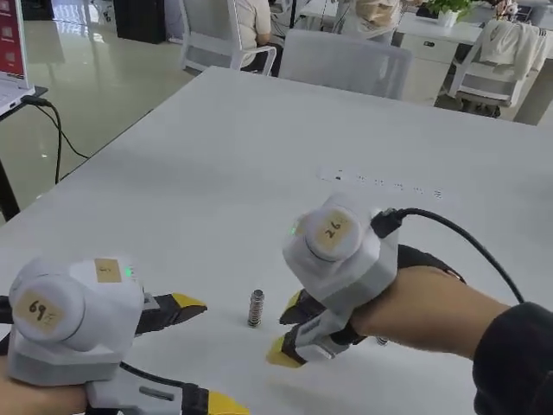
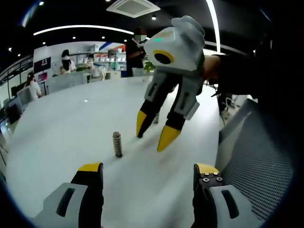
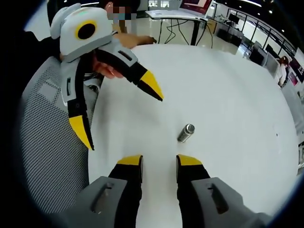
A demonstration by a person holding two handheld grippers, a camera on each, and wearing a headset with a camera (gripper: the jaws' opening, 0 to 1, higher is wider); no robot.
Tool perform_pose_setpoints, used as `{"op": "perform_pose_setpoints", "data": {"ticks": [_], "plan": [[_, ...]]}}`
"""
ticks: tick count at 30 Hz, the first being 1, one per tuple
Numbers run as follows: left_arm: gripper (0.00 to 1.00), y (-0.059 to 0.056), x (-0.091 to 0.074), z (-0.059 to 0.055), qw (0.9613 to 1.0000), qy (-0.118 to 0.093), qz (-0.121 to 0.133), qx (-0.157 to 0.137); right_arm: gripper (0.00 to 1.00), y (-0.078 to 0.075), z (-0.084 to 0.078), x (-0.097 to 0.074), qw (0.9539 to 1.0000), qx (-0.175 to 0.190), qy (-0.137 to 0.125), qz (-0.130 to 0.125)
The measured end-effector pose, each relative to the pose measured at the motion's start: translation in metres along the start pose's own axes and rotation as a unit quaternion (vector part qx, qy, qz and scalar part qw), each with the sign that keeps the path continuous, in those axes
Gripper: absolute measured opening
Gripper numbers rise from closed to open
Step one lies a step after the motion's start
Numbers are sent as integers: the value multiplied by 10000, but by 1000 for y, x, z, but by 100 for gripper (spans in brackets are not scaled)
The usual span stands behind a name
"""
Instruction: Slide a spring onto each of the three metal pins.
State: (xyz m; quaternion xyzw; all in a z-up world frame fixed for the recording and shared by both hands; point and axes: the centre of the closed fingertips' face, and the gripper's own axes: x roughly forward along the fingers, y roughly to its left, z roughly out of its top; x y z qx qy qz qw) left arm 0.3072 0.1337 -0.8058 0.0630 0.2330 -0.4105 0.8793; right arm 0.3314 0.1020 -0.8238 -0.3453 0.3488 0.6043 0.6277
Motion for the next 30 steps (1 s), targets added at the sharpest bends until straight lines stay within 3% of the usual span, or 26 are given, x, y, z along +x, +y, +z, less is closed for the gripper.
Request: {"op": "perform_pose_setpoints", "data": {"ticks": [21, 30], "plan": [[74, -2, 0, -3, 10000, 38, -60, -9, 32, 24, -31, -18, 9965, 698, -454, -51], [74, -4, 1, -4, 9999, 85, -94, -2, 33, 21, -49, -33, 9926, 1021, -602, -256]]}}
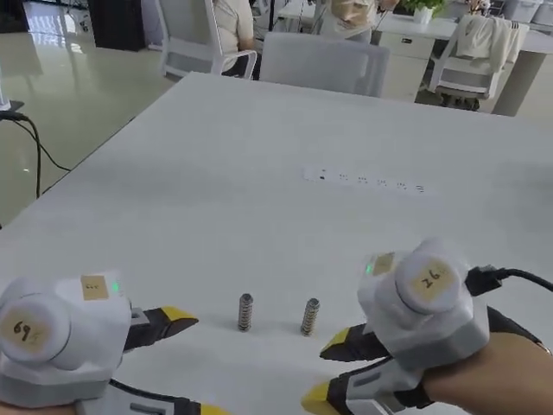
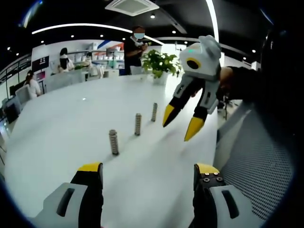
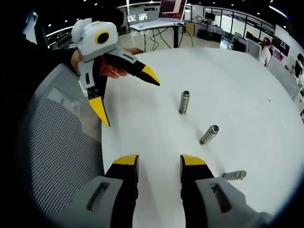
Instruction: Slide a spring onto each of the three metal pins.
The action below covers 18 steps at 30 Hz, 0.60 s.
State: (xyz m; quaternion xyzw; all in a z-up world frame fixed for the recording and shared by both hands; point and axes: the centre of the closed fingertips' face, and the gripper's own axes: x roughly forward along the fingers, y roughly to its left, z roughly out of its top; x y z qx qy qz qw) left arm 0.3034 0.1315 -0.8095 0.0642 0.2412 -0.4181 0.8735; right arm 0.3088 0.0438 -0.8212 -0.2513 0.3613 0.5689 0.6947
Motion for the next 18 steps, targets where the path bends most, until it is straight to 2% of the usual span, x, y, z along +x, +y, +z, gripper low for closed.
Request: {"op": "perform_pose_setpoints", "data": {"ticks": [8, 18], "plan": [[74, 0, 0, 0, 10000, 3, 5, -1, 34, -10, -14, -16, 9990, 338, -160, -233], [74, -2, 0, -1, 10000, 36, -18, 3, 35, -29, -33, -37, 9945, 773, -342, -623]]}}
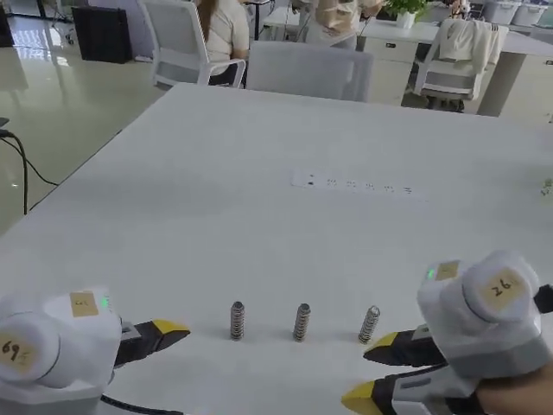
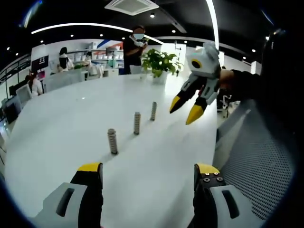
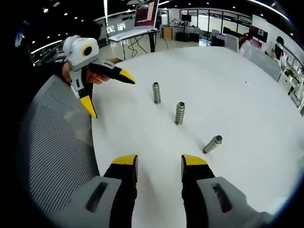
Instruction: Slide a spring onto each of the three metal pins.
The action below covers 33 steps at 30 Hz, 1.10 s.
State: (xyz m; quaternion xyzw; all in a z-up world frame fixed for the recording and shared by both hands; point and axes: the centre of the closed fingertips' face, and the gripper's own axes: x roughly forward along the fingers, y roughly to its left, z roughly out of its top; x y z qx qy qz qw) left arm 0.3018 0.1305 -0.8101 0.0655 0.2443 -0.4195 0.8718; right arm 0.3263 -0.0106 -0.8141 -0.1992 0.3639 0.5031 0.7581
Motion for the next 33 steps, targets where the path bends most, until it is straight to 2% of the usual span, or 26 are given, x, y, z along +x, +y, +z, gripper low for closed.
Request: {"op": "perform_pose_setpoints", "data": {"ticks": [5, 8, 12, 20, 33], "plan": [[75, 0, 0, 0, 10000, -2, 29, 11, 36, -13, -3, -9, 9995, 155, -162, -219], [75, 2, 0, 0, 10000, -19, 71, 1, 40, -23, -6, -14, 9987, 150, -232, -426], [75, 3, 0, 0, 10000, -10, 81, -5, 46, -30, -7, -18, 9974, 210, -369, -581], [75, 6, 0, 0, 9999, -20, 129, -22, 56, -33, -8, -20, 9960, 209, -494, -710], [76, 9, -1, 0, 9998, -41, 199, -39, 82, -32, 0, -17, 9942, 157, -765, -738]]}}
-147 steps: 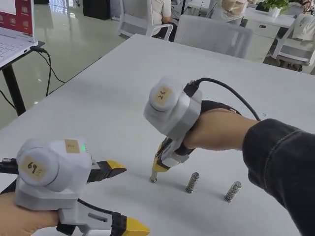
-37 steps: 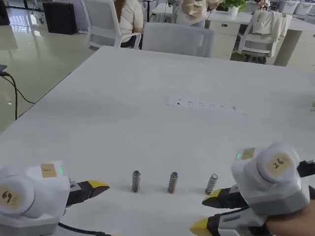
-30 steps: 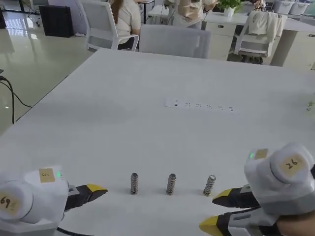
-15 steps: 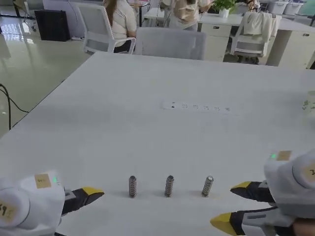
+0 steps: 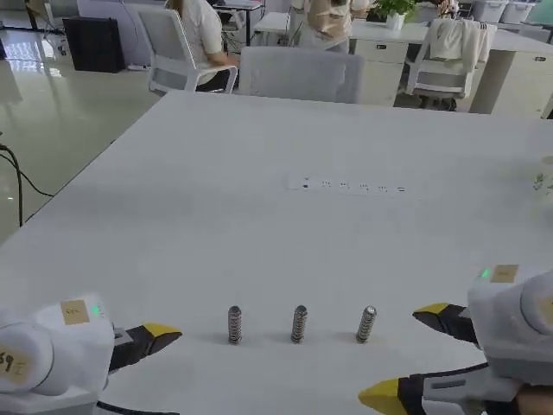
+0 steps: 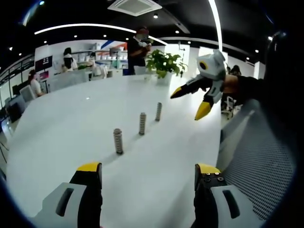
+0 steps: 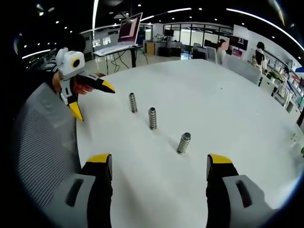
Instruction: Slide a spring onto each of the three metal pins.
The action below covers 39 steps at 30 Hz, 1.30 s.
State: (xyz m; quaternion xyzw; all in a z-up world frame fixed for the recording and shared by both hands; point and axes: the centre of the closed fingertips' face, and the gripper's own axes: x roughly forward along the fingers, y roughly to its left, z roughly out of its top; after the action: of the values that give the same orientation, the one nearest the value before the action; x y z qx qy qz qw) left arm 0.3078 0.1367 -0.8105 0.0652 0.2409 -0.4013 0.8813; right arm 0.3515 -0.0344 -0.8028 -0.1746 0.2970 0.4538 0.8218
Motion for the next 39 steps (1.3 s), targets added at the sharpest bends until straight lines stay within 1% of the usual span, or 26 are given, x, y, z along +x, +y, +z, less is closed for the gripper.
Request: {"op": "perform_pose_setpoints", "data": {"ticks": [6, 11, 23, 27, 32, 39], "plan": [[76, 0, 0, 0, 10000, 1, 18, -4, 92, 1, 2, 2, 9999, 64, -109, -3], [77, 0, -1, 1, 10000, -11, 31, -9, 99, 2, 2, 3, 9999, 87, -142, -3], [77, 1, -1, 2, 10000, -35, 58, -4, 99, 4, 9, 1, 9995, 91, -304, -18], [78, 0, -1, 1, 10000, -26, 51, 2, 99, 3, 9, 1, 9995, 86, -301, -28], [78, 1, -1, 2, 10000, -31, 63, -1, 99, 3, 12, 1, 9993, 82, -358, -42], [78, 1, -2, 2, 10000, -39, 66, -10, 99, 2, 11, 1, 9994, 82, -342, -66]]}}
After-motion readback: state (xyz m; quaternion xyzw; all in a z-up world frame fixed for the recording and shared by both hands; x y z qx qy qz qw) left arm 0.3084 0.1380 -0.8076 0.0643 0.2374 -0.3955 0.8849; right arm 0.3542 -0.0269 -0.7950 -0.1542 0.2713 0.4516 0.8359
